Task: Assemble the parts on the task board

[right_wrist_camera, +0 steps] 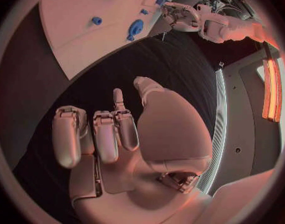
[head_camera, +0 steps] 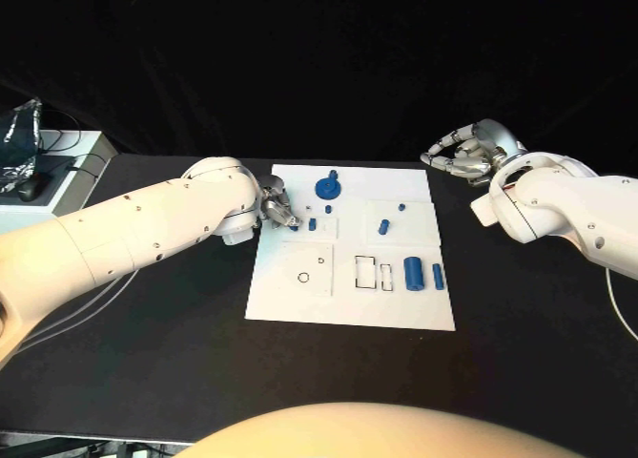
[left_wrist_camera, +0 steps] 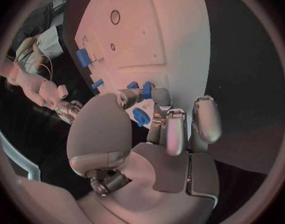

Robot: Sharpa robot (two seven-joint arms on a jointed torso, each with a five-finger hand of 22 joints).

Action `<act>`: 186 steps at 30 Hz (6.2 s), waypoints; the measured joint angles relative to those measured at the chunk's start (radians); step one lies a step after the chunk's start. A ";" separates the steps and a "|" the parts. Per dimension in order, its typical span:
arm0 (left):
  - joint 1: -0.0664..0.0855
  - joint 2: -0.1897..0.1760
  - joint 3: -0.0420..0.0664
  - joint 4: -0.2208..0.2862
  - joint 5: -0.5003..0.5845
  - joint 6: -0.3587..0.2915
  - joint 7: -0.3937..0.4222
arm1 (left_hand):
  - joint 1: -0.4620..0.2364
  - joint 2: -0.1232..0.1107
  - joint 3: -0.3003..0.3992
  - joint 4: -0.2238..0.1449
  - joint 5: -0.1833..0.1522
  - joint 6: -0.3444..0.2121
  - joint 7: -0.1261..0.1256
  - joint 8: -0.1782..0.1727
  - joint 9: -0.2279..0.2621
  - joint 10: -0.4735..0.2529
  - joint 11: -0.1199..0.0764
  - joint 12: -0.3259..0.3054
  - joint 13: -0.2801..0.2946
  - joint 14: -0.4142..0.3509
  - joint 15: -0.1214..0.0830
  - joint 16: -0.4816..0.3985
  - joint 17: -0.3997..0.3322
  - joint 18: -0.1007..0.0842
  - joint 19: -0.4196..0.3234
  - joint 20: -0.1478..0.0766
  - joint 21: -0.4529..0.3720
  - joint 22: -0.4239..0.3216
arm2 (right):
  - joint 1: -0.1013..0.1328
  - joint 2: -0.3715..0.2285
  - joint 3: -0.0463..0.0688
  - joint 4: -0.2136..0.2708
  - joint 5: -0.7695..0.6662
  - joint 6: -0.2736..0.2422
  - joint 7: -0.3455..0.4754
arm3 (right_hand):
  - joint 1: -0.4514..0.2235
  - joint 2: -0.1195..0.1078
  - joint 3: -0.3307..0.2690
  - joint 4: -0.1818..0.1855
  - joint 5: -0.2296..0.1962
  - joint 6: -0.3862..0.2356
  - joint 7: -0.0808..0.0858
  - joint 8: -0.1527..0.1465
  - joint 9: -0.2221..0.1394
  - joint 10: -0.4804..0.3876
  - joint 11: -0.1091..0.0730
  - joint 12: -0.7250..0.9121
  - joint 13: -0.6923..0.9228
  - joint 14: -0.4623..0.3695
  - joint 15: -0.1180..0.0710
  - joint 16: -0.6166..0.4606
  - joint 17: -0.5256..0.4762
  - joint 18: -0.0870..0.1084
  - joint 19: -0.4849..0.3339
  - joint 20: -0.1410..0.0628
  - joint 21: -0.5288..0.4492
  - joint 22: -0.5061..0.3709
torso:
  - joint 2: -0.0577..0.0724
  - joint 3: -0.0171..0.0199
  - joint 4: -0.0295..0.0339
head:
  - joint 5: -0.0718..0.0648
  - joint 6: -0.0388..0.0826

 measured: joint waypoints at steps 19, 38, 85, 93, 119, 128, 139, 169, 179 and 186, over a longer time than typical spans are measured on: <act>-0.003 0.001 -0.001 0.005 -0.004 -0.028 -0.001 | -0.005 0.005 0.000 0.000 -0.005 0.002 0.002 0.001 0.000 0.007 -0.001 0.000 0.003 0.000 0.000 0.000 0.000 0.000 0.004 -0.004 0.004 0.006 | 0.000 0.001 0.000 0.000 -0.001 0.000 -0.001 | 0.000 0.000 0.000 0.000 0.000 0.000 0.000 0.000 0.000 0.000 0.000 0.000 0.001 0.000 0.000 0.000 0.000 0.000 0.000 0.000 0.000 0.001 | 0.000 -0.0005 -0.0002 | 0.001 -0.002; -0.007 0.000 -0.002 0.013 -0.019 -0.049 -0.001 | -0.004 0.005 0.000 0.000 -0.002 0.003 0.002 0.000 0.001 0.007 0.000 0.000 0.006 0.000 0.000 0.000 0.000 0.000 0.004 -0.004 0.004 0.007 | 0.000 0.001 0.000 -0.001 -0.003 0.000 -0.001 | 0.000 0.000 0.000 0.000 0.000 0.000 0.000 0.000 0.000 0.000 0.000 0.000 0.000 0.000 0.000 0.000 0.000 0.000 0.000 0.000 0.000 0.001 | 0.000 -0.0010 0.0000 | 0.001 -0.006; -0.003 -0.005 0.001 -0.002 -0.050 -0.023 -0.005 | -0.024 0.012 0.003 0.003 -0.007 0.003 0.003 0.006 0.007 0.010 0.004 0.000 -0.001 0.000 0.000 0.000 0.000 0.000 0.003 -0.003 0.004 0.007 | 0.000 0.001 0.000 -0.002 -0.005 0.002 -0.001 | 0.000 0.000 0.000 0.000 0.000 0.000 0.000 0.000 0.003 0.000 0.000 0.000 0.001 0.000 0.000 -0.004 0.000 0.000 0.000 0.000 0.000 0.000 | 0.001 -0.0001 -0.0004 | 0.000 -0.013; -0.004 -0.005 0.001 -0.001 -0.046 -0.027 -0.007 | -0.047 -0.001 0.040 -0.035 -0.010 0.003 0.003 0.007 0.010 0.016 0.001 0.000 -0.002 0.000 0.000 0.000 0.000 0.000 0.003 -0.003 0.004 0.006 | 0.000 0.002 0.000 -0.002 -0.005 0.003 -0.001 | 0.000 0.000 0.000 0.000 0.000 0.000 0.000 0.000 0.003 0.000 0.000 0.000 0.001 0.000 0.000 -0.004 0.000 0.000 0.000 0.000 0.000 0.000 | 0.000 0.0002 -0.0001 | -0.001 -0.014; -0.008 0.000 -0.001 0.014 -0.038 -0.049 -0.006 | -0.051 0.003 0.040 -0.035 -0.008 0.000 0.000 0.007 0.007 0.016 0.001 0.000 -0.002 0.000 0.000 0.000 0.000 0.000 0.003 -0.003 0.004 0.006 | 0.000 0.003 0.000 -0.003 -0.006 0.004 -0.001 | 0.000 0.000 0.000 0.000 0.000 0.000 0.000 0.000 0.003 0.000 0.000 0.000 0.000 0.000 0.000 -0.004 0.000 0.000 0.000 0.000 0.000 0.000 | 0.000 0.0002 -0.0007 | 0.000 -0.013; -0.009 0.000 -0.001 0.014 -0.040 -0.052 -0.004 | -0.047 0.007 0.040 -0.035 -0.008 0.000 0.000 0.010 0.010 0.016 0.001 0.000 -0.003 0.000 0.000 0.000 0.000 0.000 0.003 -0.003 0.004 0.006 | 0.000 0.002 0.000 -0.003 -0.006 0.005 -0.001 | 0.000 0.000 0.000 0.000 0.000 0.000 0.000 0.000 0.003 0.000 0.000 0.000 0.000 0.000 0.000 -0.004 0.000 0.000 0.000 0.000 0.000 0.001 | 0.000 0.0000 0.0000 | 0.000 -0.013; -0.009 -0.001 -0.001 0.014 -0.045 -0.048 0.003 | -0.047 0.007 0.034 -0.040 -0.008 0.000 0.000 0.011 0.011 0.016 0.001 0.000 -0.004 0.000 0.000 0.000 0.000 0.000 0.003 -0.003 0.004 0.005 | 0.000 0.002 0.000 -0.003 -0.006 0.005 -0.001 | 0.000 0.000 0.000 0.000 0.000 0.000 0.000 0.000 0.003 0.000 0.000 0.000 0.000 0.000 0.000 -0.004 0.000 0.000 0.000 0.000 0.000 0.001 | 0.000 -0.0005 0.0000 | 0.000 -0.016; -0.008 -0.002 0.000 0.006 -0.044 -0.041 0.002 | -0.112 -0.024 0.045 -0.110 -0.014 0.013 -0.008 -0.001 -0.006 0.008 -0.006 0.000 -0.006 0.000 0.000 0.000 0.000 0.000 0.003 -0.003 0.004 0.003 | 0.000 0.002 0.000 -0.004 -0.008 0.005 -0.001 | 0.000 0.000 0.000 0.000 0.000 0.000 0.000 0.000 0.002 0.000 0.000 0.000 0.001 0.000 0.000 -0.004 0.000 0.000 0.000 0.000 0.000 0.000 | 0.000 -0.0002 -0.0003 | -0.001 -0.016; -0.008 -0.002 0.000 0.006 -0.043 -0.042 0.001 | -0.113 -0.025 0.041 -0.114 -0.014 0.015 -0.007 -0.005 -0.007 0.008 -0.006 0.000 -0.008 0.000 0.000 -0.004 0.000 0.000 0.003 -0.003 0.004 0.002 | 0.000 0.002 0.000 -0.004 -0.008 0.005 -0.001 | 0.000 0.000 0.000 0.000 0.000 0.000 0.000 0.000 0.002 0.000 0.000 0.000 0.000 0.000 0.000 -0.004 0.000 0.000 0.000 0.000 0.000 0.000 | 0.000 -0.0002 0.0000 | -0.002 -0.017; -0.008 -0.002 0.000 0.007 -0.043 -0.044 0.001 | -0.119 -0.022 0.037 -0.118 -0.014 0.017 -0.005 -0.005 -0.007 0.008 -0.006 0.000 -0.009 0.000 0.000 -0.004 0.000 0.000 0.003 -0.003 0.004 0.002 | 0.000 0.002 0.000 -0.004 -0.008 0.005 -0.001 | 0.000 0.000 0.000 0.000 0.000 0.000 0.000 0.000 0.002 0.000 0.000 0.000 0.000 0.000 0.000 -0.004 0.000 0.000 0.000 0.000 0.000 0.000 | 0.000 -0.0002 0.0000 | -0.001 -0.016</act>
